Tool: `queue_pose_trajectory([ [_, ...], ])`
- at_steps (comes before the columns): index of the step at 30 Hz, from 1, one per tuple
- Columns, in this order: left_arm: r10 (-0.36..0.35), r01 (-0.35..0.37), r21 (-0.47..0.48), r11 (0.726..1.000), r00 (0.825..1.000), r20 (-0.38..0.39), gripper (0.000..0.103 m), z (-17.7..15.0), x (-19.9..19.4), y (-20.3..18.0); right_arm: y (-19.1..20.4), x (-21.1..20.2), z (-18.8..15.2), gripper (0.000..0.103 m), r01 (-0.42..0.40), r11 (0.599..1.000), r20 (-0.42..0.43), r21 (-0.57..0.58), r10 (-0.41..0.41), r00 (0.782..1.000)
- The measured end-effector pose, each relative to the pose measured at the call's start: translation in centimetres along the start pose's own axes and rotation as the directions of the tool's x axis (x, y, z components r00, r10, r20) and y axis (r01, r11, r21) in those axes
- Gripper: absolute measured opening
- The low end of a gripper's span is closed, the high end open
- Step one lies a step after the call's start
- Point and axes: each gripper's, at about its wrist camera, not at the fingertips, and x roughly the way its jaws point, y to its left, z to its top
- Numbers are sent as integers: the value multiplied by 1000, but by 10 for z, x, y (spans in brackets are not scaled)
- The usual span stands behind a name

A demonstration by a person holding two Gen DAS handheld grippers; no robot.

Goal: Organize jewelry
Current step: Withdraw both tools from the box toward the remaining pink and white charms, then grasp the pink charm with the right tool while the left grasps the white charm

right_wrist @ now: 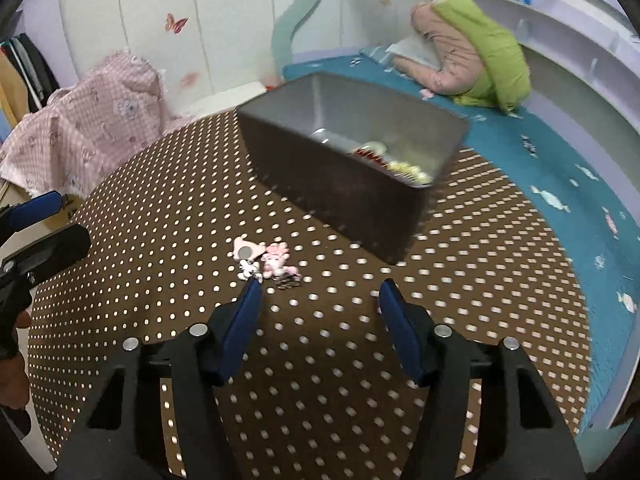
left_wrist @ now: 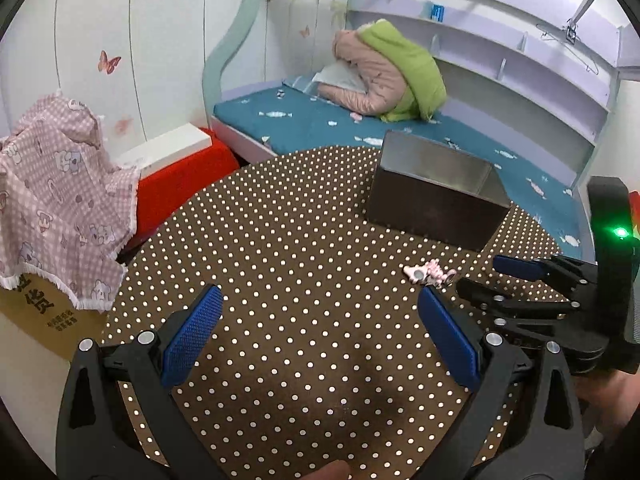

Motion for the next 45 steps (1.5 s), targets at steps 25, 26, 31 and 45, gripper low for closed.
queue_pose_trajectory([
  [25,-29,41,112,993,995,-100,98,17,82,-50,-13,-2,-17,13,-13,1000,13,-23,13,1000],
  [26,-33,45,109,993,994,-109,98,18,87,-51,-13,-3,-18,13,-19,1000,11,-25,19,1000],
  [31,-35,53,109,993,987,-154,97,22,108,-55,-15,-3,-18,27,1,998,1,-58,-1,1000],
  [45,-111,126,102,987,984,-139,28,26,101,-39,-5,5,-11,19,-70,983,1,-168,71,997],
])
